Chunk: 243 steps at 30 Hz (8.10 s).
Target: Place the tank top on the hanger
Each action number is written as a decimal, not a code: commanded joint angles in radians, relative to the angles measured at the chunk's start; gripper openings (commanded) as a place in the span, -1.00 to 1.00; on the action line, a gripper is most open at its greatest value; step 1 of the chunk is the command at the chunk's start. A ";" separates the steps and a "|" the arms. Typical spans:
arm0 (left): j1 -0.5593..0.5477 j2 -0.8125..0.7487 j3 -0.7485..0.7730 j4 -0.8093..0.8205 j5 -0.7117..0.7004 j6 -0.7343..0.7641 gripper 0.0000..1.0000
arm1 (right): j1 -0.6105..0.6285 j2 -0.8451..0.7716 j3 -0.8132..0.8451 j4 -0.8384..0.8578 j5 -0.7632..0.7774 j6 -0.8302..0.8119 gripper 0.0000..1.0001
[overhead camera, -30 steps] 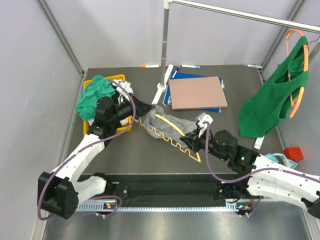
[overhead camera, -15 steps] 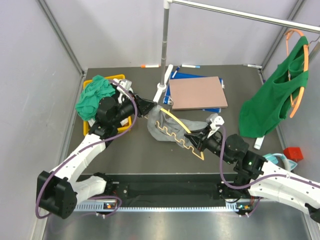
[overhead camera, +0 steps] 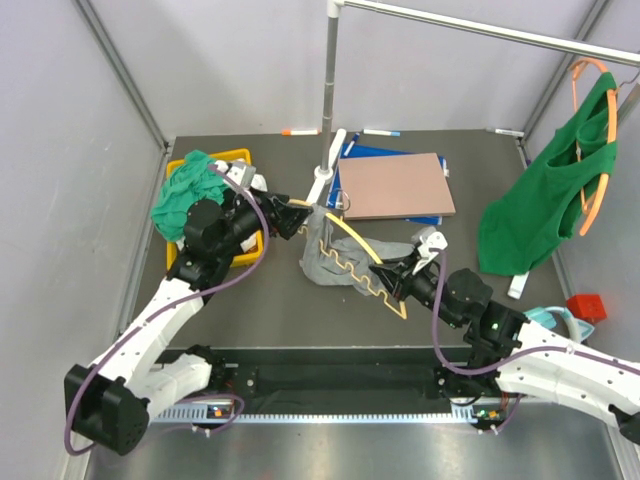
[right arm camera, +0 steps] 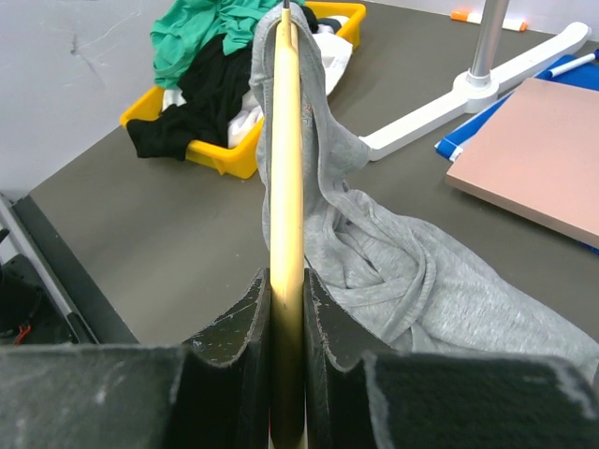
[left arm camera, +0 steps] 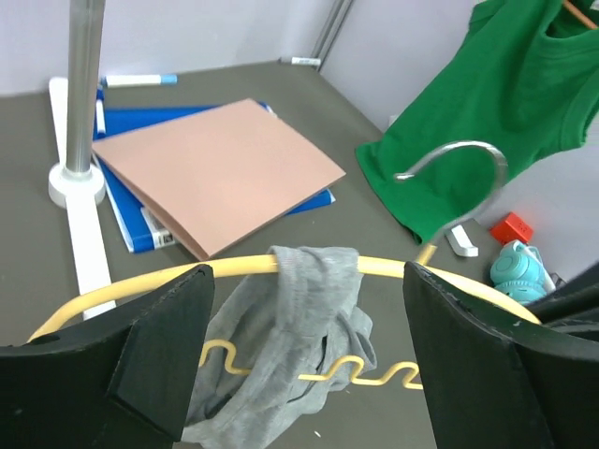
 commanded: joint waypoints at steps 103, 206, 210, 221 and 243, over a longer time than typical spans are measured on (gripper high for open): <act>-0.271 -0.032 -0.249 0.229 -0.452 0.359 -1.00 | -0.329 0.594 0.270 -0.100 -0.075 0.069 -1.00; -0.073 0.030 -0.149 0.441 0.011 0.129 -1.00 | -0.070 0.405 0.373 -0.251 -0.155 -0.040 0.71; -0.073 0.033 -0.140 0.436 0.026 0.127 -1.00 | -0.068 0.415 0.365 -0.217 -0.179 -0.028 0.34; -0.072 0.061 -0.118 0.393 0.009 0.127 -1.00 | -0.042 0.437 0.320 -0.139 -0.187 0.015 -1.00; -0.073 -0.003 -0.299 0.349 -0.402 0.063 0.98 | -0.042 0.114 0.301 -0.381 0.284 0.086 -1.00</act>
